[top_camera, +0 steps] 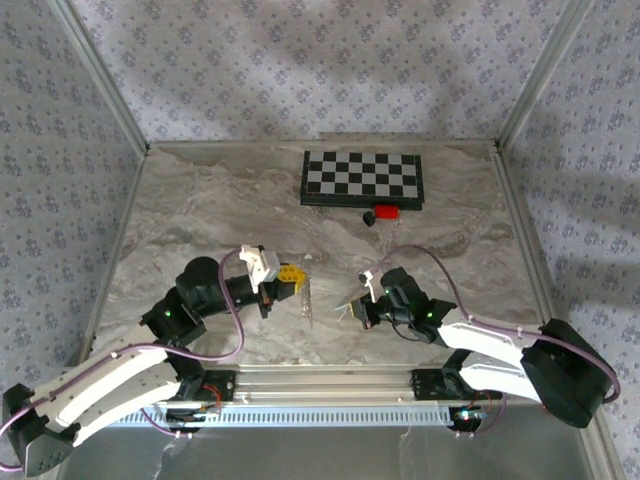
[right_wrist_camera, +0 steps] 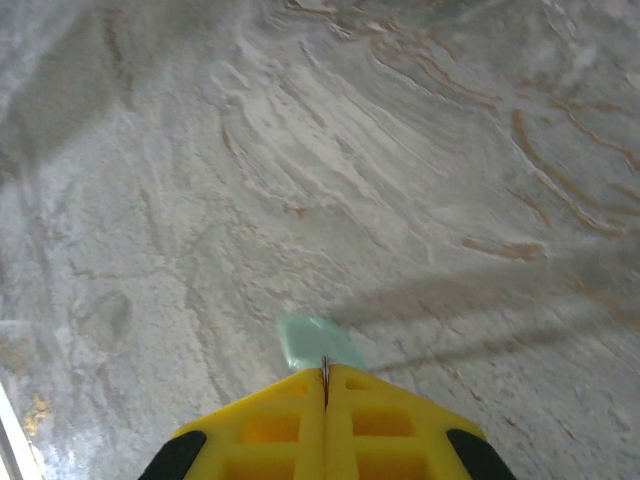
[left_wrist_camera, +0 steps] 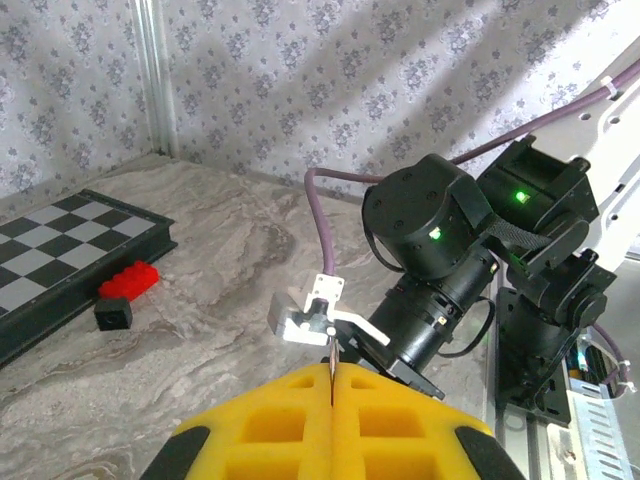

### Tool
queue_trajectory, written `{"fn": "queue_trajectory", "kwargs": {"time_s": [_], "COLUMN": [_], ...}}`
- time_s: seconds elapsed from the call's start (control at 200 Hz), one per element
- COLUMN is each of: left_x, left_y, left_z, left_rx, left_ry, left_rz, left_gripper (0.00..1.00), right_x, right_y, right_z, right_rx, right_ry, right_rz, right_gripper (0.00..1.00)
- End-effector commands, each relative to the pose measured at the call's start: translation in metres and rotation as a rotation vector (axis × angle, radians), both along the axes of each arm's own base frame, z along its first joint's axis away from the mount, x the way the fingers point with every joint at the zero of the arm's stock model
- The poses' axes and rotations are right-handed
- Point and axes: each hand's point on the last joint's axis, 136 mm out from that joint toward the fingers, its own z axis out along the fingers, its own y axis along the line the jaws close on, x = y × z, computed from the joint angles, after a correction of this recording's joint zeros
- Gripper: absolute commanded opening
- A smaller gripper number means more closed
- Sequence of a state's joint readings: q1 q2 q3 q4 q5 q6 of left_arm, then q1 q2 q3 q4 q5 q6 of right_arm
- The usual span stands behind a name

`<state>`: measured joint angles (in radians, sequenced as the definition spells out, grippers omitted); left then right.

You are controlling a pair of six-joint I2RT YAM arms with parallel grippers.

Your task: Put the keys on the keyring

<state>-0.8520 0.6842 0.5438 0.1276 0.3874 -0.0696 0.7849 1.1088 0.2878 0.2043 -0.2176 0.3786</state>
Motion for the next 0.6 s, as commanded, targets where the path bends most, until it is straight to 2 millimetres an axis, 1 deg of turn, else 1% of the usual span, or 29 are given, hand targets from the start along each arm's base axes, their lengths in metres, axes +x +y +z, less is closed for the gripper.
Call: {"fn": "queue_trajectory", "kwargs": {"time_s": [0.0,0.095,0.21,0.315,0.395,0.475,0.595], "left_x": [0.0,0.005,0.011,0.017,0.021,0.023,0.027], "left_y": [0.0,0.0,-0.001,-0.004,-0.006,-0.007,-0.007], "left_z": [0.016,0.015,0.012,0.009,0.007,0.004,-0.002], "left_rx": [-0.065,-0.065,-0.064,-0.068,-0.069,-0.072,-0.057], "left_ry": [-0.026,-0.019,-0.004,0.011,0.024,0.036,0.055], "left_rz": [-0.019,-0.012,-0.009,-0.012,-0.011,-0.007,0.003], "left_gripper": [0.0,0.0,0.0,0.0,0.0,0.0,0.0], "right_x": [-0.005,-0.013,-0.019,-0.02,-0.021,-0.021,-0.021], "right_y": [-0.017,-0.021,-0.024,-0.031,-0.034,-0.038,-0.045], "right_z": [-0.023,-0.032,-0.035,-0.037,-0.034,-0.026,-0.013], "right_rx": [-0.078,-0.08,-0.078,-0.08,-0.082,-0.087,-0.089], "right_ry": [0.082,0.129,0.148,0.17,0.191,0.208,0.243], "right_rz": [-0.065,-0.082,-0.094,-0.126,-0.137,-0.151,-0.177], "right_gripper": [0.0,0.0,0.0,0.09,0.16,0.26,0.37]}}
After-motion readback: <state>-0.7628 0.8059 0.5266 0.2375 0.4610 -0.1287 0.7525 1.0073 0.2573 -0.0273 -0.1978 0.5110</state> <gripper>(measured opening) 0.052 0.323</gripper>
